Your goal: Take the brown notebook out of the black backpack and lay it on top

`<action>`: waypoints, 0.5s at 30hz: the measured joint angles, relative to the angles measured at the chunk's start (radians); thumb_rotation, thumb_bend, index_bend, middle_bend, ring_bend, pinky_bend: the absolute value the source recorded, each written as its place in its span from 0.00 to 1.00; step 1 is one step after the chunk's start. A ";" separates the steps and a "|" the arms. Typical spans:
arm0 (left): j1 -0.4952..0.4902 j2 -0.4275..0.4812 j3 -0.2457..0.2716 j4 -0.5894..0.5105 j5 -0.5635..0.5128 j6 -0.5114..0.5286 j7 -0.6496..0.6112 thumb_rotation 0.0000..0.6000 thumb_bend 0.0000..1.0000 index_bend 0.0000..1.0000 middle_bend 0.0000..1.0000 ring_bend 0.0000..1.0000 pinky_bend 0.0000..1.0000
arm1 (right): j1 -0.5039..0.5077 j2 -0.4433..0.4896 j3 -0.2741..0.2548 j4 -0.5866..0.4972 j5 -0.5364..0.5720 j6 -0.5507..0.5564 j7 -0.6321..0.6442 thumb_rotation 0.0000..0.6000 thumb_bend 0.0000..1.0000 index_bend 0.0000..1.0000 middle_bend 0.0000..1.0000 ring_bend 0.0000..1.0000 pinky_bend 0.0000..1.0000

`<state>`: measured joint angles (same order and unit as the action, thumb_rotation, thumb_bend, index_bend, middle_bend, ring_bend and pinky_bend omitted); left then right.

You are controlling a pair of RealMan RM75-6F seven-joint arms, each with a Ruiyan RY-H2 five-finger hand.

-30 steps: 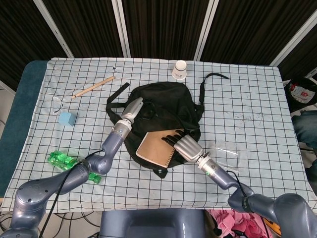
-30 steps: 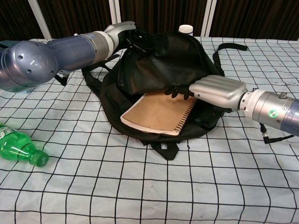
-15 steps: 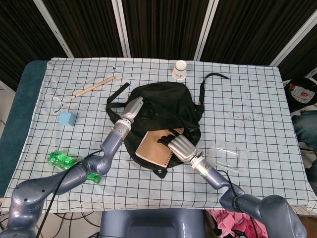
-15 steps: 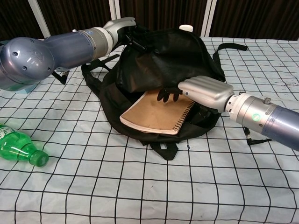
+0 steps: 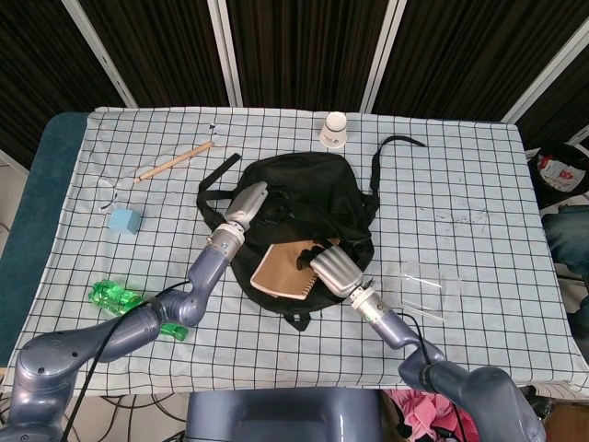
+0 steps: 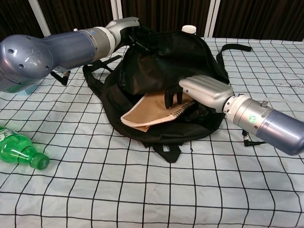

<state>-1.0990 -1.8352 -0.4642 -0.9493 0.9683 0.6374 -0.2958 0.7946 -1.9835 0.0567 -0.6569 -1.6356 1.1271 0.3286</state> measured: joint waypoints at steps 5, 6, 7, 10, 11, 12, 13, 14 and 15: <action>0.002 0.010 -0.001 -0.014 -0.010 0.010 0.019 1.00 0.50 0.59 0.60 0.29 0.11 | -0.002 -0.013 0.026 0.003 0.030 0.011 0.062 1.00 0.50 0.63 0.55 0.50 0.27; 0.003 0.013 -0.001 -0.018 -0.012 0.011 0.022 1.00 0.50 0.59 0.60 0.29 0.11 | -0.003 -0.013 0.029 0.002 0.033 0.015 0.077 1.00 0.50 0.67 0.57 0.52 0.28; 0.004 0.015 -0.001 -0.021 -0.014 0.011 0.025 1.00 0.50 0.59 0.60 0.29 0.11 | -0.004 -0.013 0.031 0.002 0.034 0.022 0.089 1.00 0.50 0.69 0.59 0.53 0.29; 0.007 0.019 0.001 -0.026 -0.022 0.011 0.033 1.00 0.50 0.59 0.60 0.29 0.11 | -0.007 -0.012 0.032 0.003 0.037 0.039 0.102 1.00 0.50 0.74 0.62 0.56 0.31; 0.008 0.020 0.002 -0.027 -0.024 0.011 0.035 1.00 0.50 0.59 0.60 0.29 0.11 | -0.009 -0.011 0.034 0.001 0.040 0.042 0.108 1.00 0.50 0.75 0.63 0.56 0.31; 0.009 0.020 0.003 -0.027 -0.026 0.011 0.036 1.00 0.50 0.59 0.60 0.29 0.11 | -0.011 -0.010 0.037 -0.001 0.043 0.045 0.115 1.00 0.50 0.75 0.63 0.57 0.31; 0.009 0.020 0.003 -0.027 -0.027 0.011 0.036 1.00 0.50 0.59 0.60 0.29 0.11 | -0.013 -0.009 0.039 -0.003 0.046 0.049 0.121 1.00 0.50 0.76 0.63 0.57 0.31; 0.010 0.021 0.003 -0.026 -0.028 0.012 0.036 1.00 0.50 0.59 0.60 0.29 0.11 | -0.016 -0.007 0.042 -0.007 0.048 0.058 0.125 1.00 0.50 0.76 0.64 0.57 0.31; 0.011 0.021 0.002 -0.026 -0.028 0.013 0.036 1.00 0.50 0.59 0.60 0.29 0.11 | -0.018 -0.005 0.043 -0.010 0.049 0.066 0.128 1.00 0.50 0.77 0.64 0.57 0.31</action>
<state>-1.0882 -1.8142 -0.4620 -0.9752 0.9406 0.6503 -0.2600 0.7769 -1.9887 0.1000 -0.6670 -1.5866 1.1928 0.4564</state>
